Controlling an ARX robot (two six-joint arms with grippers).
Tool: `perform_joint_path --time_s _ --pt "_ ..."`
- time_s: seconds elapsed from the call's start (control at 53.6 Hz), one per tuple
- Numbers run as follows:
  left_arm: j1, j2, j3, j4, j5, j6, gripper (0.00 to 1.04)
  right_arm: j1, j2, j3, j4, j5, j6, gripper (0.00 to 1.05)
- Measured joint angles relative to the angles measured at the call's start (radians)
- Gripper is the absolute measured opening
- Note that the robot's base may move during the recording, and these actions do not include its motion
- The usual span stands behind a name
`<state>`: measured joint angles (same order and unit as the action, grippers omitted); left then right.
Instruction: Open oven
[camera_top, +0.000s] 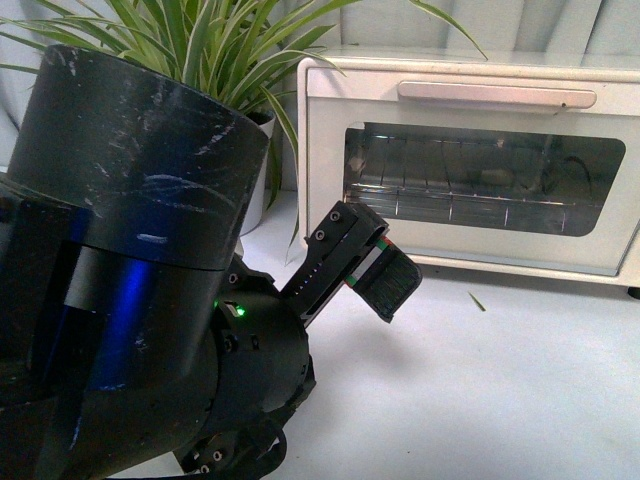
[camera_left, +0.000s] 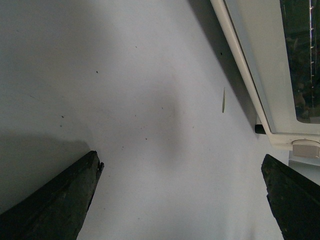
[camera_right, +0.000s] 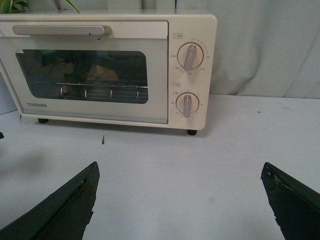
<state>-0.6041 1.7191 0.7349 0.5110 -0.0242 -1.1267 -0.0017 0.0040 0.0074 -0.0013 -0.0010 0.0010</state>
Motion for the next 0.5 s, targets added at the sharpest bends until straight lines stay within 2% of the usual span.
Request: perform_joint_path --time_s 0.131,0.205,0.336,0.504 --pt "-0.005 0.009 0.008 0.000 -0.001 -0.005 0.98 -0.003 0.005 0.000 0.002 -0.017 0.018 0.95" --pt "-0.005 0.015 0.011 0.001 -0.002 -0.009 0.98 0.005 0.113 0.015 0.100 -0.041 0.112 0.95" --pt "-0.007 0.020 0.018 0.002 -0.003 -0.014 0.98 0.105 0.489 0.175 0.321 0.029 0.141 0.95" --pt "-0.013 0.022 0.025 -0.008 -0.006 -0.016 0.98 0.213 0.871 0.451 0.312 0.117 0.112 0.95"
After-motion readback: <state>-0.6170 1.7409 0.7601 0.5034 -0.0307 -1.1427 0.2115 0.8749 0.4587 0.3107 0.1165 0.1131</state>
